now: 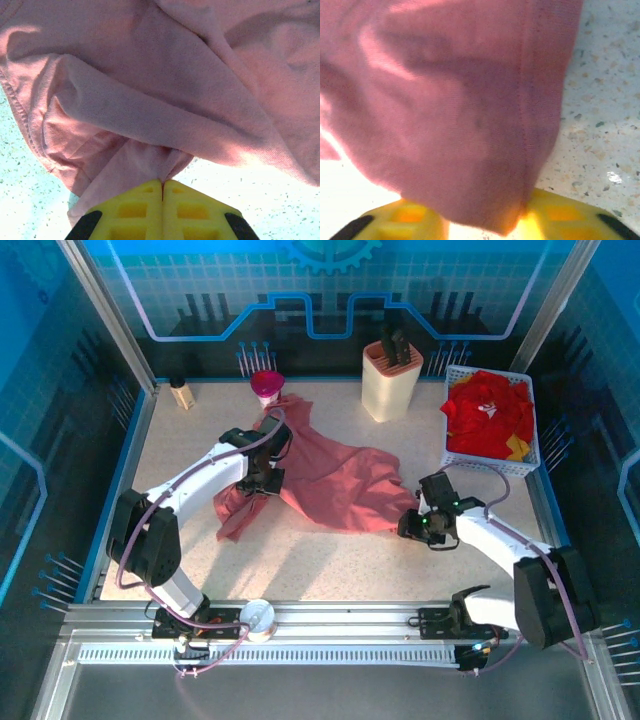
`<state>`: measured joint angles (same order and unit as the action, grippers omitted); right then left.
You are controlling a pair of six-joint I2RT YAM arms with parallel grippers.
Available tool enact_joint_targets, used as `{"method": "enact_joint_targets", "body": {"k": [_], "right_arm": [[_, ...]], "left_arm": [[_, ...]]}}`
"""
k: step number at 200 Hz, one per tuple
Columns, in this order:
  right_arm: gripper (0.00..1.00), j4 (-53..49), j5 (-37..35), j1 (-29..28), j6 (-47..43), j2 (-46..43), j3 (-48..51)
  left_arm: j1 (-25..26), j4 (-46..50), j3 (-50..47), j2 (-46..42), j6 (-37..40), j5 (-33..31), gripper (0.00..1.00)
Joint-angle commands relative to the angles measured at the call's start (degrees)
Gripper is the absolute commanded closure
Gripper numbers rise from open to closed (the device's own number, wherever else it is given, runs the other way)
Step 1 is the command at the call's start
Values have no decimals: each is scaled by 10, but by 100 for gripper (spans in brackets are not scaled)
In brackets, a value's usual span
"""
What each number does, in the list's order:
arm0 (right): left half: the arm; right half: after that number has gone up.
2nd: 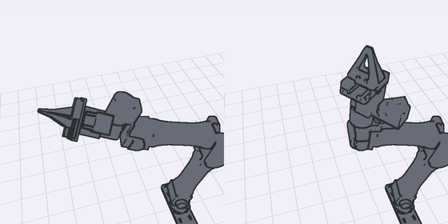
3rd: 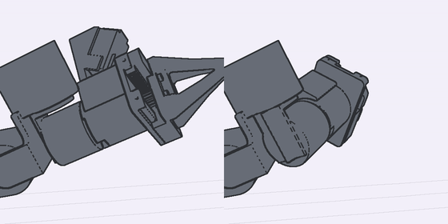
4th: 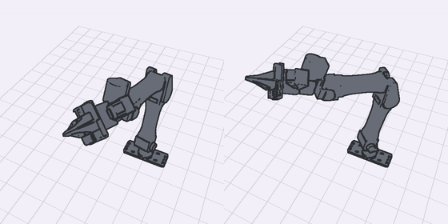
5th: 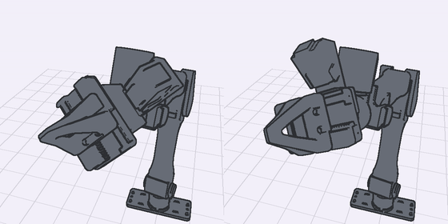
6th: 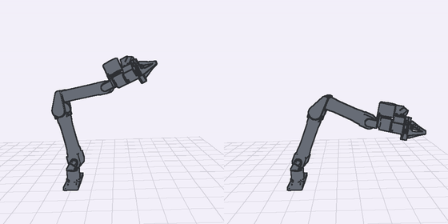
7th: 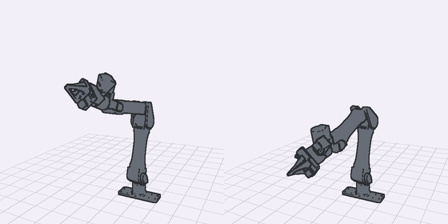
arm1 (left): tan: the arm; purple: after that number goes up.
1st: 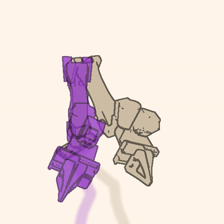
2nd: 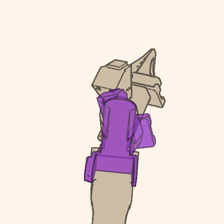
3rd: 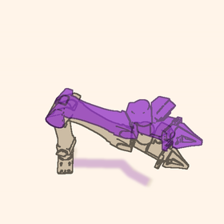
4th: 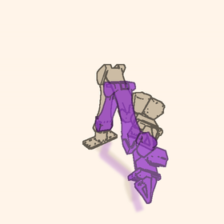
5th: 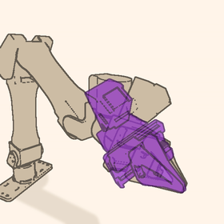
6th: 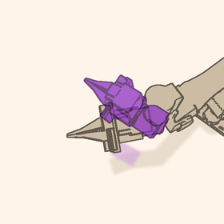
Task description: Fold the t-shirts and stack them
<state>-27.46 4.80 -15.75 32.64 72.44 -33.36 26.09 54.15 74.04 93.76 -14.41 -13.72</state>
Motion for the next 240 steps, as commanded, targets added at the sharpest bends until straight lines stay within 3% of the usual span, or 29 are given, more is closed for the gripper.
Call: {"method": "enact_joint_targets", "body": {"k": [1, 17, 72, 120, 134, 159, 180, 199, 219, 240], "right_arm": [[82, -1, -26, -4, -12, 22, -51], [100, -40, -43, -3, -25, 42, -109], [100, -159, -145, 0, -96, 150, -327], [100, -176, -177, 6, -141, 278, -440], [95, -168, -174, 10, -148, 309, -454], [74, -151, -160, 29, -147, 353, -471], [64, -143, -134, 44, -141, 359, -470], [49, -120, -121, 47, -136, 319, -438], [26, -96, -106, 47, -125, 252, -383], [21, -91, -99, 48, -109, 179, -323]], "left_arm": [[-1, 12, -15, -2, 12, -5, 100], [-1, 14, -21, -6, 15, -7, 100], [-1, 14, -67, -37, 20, -6, 100], [-1, 12, -97, -51, 16, -21, 100], [-1, 15, -92, -50, 17, -27, 100], [-5, 22, -70, -34, 22, -33, 100], [-10, 27, -42, -10, 25, -31, 100], [-18, 37, -7, 18, 24, -27, 100], [-25, 42, 29, 44, 23, -18, 100], [-26, 52, 63, 74, 26, -10, 100]]}}
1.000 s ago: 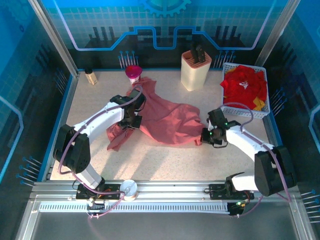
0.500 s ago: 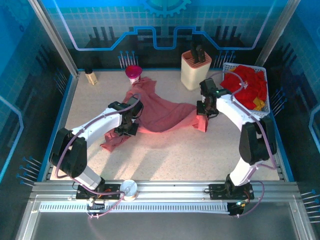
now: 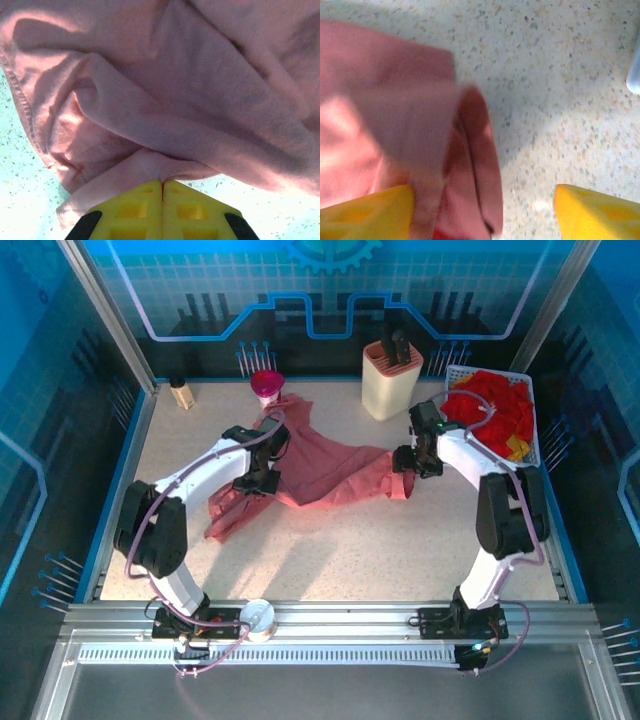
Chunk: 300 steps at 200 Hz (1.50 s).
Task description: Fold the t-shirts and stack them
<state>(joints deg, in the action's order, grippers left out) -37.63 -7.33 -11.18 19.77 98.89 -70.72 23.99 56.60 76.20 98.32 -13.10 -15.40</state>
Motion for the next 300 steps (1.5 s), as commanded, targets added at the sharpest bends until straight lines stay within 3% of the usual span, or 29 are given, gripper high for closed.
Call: {"method": "enact_joint_targets", "body": {"k": [1, 58, 135, 152, 177, 196, 229, 300], "right_arm": [[21, 11, 22, 2, 21, -90, 54], [24, 97, 90, 0, 94, -243, 256], [40, 211, 166, 1, 134, -134, 253], [53, 214, 167, 3, 136, -116, 238], [83, 198, 154, 9, 130, -121, 214], [100, 163, 141, 24, 113, -139, 187], [100, 123, 147, 77, 88, -177, 163], [100, 89, 236, 152, 77, -197, 115]], "left_arm": [[-5, 28, 42, 30, 13, 8, 100], [-10, 29, 57, 55, 16, 8, 100], [-10, 23, 37, 28, 5, 9, 100], [-10, 23, 30, 19, 8, 1, 100], [-10, 34, 30, 10, 21, -22, 100], [-12, 54, 42, 2, 31, -39, 100], [-27, 82, 64, -23, 49, -66, 100], [-45, 119, 100, -54, 80, -83, 100]]}}
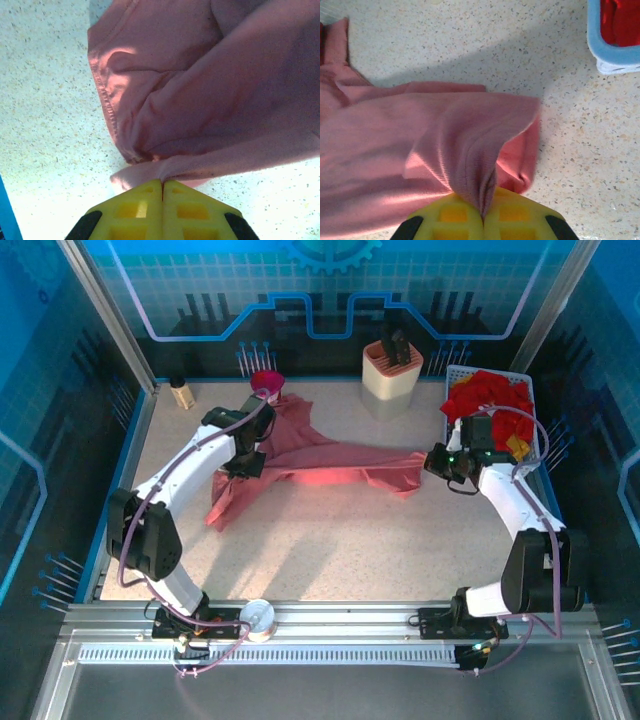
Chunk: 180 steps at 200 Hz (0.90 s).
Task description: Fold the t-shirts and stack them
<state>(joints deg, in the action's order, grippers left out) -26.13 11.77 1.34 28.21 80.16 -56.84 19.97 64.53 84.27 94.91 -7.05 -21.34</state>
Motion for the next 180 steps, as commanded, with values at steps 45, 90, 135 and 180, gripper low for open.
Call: {"method": "enact_joint_targets", "body": {"k": [45, 90, 135, 180], "right_arm": [[100, -77, 65, 47, -3, -47, -30], [100, -150, 49, 48, -8, -125, 12], [100, -267, 57, 14, 20, -238, 59], [100, -319, 24, -109, 114, -346, 141]], "left_arm": [[8, 64, -20, -85, 4, -12, 100], [70, 87, -94, -149, -21, 5, 100], [152, 123, -97, -162, -47, -27, 100], [155, 125, -94, -131, -43, -13, 100]]}}
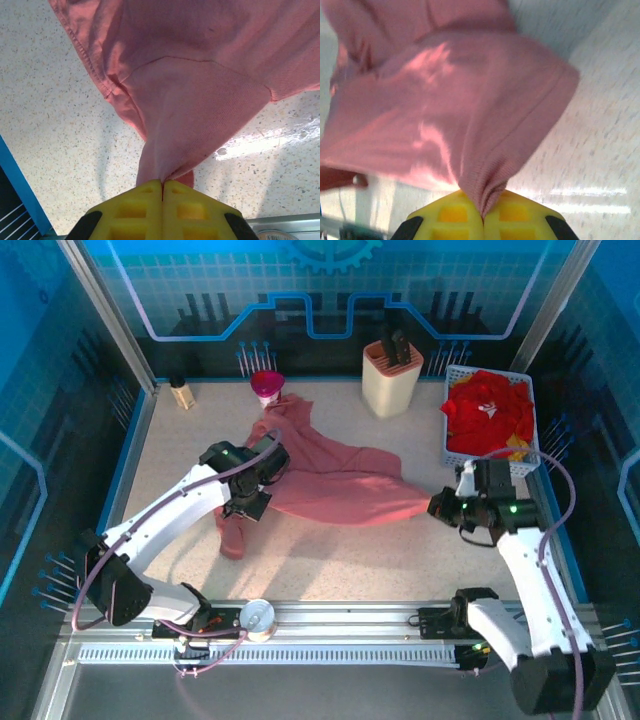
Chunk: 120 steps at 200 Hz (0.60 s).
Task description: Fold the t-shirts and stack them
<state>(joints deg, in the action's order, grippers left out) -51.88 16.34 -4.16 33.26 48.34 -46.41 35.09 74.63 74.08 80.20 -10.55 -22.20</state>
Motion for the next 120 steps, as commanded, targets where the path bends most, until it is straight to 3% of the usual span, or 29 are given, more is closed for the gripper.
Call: {"method": "enact_joint_targets", "body": {"k": [1, 65, 120], "right_arm": [[100, -63, -24, -60, 67, -29, 39], [100, -77, -63, -211, 149, -42, 102], [100, -111, -104, -298, 174, -40, 123]], "left_arm": [[4, 23, 8, 17, -9, -4, 100], [58, 14, 2, 86, 4, 49, 100], [122, 8, 1, 178, 26, 97, 98]]}}
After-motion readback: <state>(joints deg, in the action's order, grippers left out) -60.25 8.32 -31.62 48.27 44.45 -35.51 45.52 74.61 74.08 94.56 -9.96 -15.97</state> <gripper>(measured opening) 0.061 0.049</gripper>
